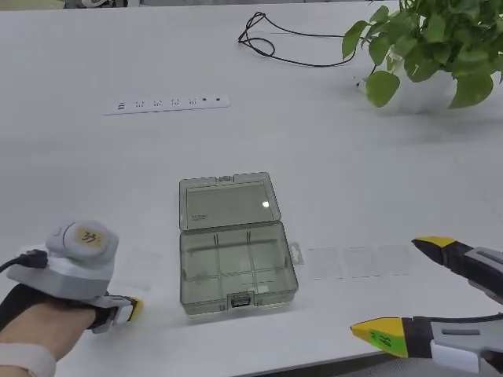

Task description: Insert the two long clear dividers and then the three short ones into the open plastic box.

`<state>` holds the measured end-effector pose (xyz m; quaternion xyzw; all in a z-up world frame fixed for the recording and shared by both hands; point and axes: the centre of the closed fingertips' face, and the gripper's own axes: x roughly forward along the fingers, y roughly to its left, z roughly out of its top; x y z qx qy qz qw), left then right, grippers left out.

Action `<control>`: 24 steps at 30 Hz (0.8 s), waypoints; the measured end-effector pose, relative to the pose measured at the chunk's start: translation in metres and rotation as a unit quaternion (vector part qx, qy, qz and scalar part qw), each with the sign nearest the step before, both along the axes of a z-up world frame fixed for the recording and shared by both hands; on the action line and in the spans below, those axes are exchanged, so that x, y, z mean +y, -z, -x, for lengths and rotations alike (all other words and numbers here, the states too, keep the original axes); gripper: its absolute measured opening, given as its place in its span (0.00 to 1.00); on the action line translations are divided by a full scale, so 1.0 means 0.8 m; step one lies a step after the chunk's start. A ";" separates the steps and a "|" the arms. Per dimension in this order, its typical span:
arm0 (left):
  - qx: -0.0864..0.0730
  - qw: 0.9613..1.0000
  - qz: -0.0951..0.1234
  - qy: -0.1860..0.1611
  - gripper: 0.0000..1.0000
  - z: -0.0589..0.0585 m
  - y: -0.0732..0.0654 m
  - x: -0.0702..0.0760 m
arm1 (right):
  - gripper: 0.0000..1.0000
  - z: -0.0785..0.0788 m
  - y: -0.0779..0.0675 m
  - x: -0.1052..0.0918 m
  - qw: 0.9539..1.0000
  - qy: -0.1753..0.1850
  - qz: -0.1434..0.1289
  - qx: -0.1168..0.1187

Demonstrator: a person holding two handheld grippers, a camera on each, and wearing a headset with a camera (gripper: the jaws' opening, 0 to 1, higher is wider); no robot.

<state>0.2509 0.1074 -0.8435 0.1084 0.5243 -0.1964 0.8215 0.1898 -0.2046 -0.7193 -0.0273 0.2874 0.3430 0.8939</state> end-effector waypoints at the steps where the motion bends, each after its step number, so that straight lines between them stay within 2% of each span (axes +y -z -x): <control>1: -0.001 1.000 0.001 -0.002 0.30 0.000 0.000 0.001 | 1.00 0.000 0.000 0.000 1.000 0.000 0.000 0.000; 4: -0.002 1.000 0.010 -0.008 0.30 0.000 -0.001 0.001 | 1.00 0.001 0.001 0.003 1.000 -0.001 0.001 0.001; 12: -0.012 0.998 0.052 -0.036 0.30 -0.004 -0.002 0.001 | 1.00 -0.001 0.002 0.006 1.000 0.005 -0.016 0.007; 21: -0.036 0.992 0.103 -0.062 0.30 -0.005 -0.022 -0.008 | 1.00 -0.005 0.002 0.009 0.999 0.014 -0.029 0.013; 24: -0.044 0.991 0.107 -0.063 0.30 -0.006 -0.029 -0.009 | 1.00 -0.007 0.003 0.011 0.999 0.017 -0.030 0.016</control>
